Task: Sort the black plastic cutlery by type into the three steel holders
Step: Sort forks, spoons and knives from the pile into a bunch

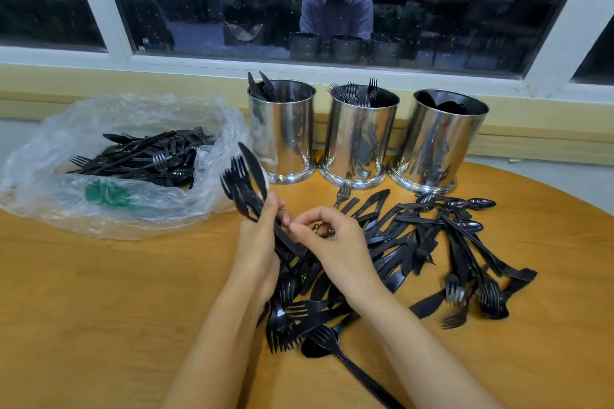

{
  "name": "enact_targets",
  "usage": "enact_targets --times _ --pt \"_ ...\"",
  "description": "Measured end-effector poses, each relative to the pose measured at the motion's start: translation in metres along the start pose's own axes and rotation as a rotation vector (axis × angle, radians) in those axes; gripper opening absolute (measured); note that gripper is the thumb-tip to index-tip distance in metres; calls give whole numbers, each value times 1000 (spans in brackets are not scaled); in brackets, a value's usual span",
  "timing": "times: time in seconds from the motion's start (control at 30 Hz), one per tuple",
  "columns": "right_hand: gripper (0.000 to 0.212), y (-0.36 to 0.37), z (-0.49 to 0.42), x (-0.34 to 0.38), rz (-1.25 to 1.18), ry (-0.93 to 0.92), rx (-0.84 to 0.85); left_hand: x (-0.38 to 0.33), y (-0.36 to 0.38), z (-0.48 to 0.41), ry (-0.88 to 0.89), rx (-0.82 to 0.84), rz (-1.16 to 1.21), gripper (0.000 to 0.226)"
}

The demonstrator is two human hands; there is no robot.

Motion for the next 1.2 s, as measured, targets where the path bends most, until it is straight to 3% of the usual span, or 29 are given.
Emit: enact_targets --times 0.23,0.57,0.87,0.93,1.03,1.1,1.2 --pt "8 -60 -44 -18 329 -43 -168 -7 -8 -2 33 -51 42 34" --pt "41 -29 -97 -58 935 -81 312 0 -5 -6 -15 -29 117 34" --pt "28 -22 -95 -38 1083 -338 327 -1 -1 -3 -22 48 41 17" --pt "19 -31 -92 -16 1019 -438 201 0 -1 -4 -16 63 38 16" --pt "9 -63 -80 18 684 -448 -94 2 0 -5 -16 79 38 17" --pt "15 -83 -65 29 311 -352 -242 4 1 -4 -25 98 51 18" --pt "15 -92 -37 25 -261 -184 -336 7 8 -3 -46 136 45 30"
Point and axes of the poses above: each hand's wrist, its own z-axis away from the middle knuckle, its own y-axis out of the palm, x = y × z, the point moved 9 cm from there along -z, towards the middle knuckle, and after that the axes turned 2 degrees about x, right-handed, at the moved point
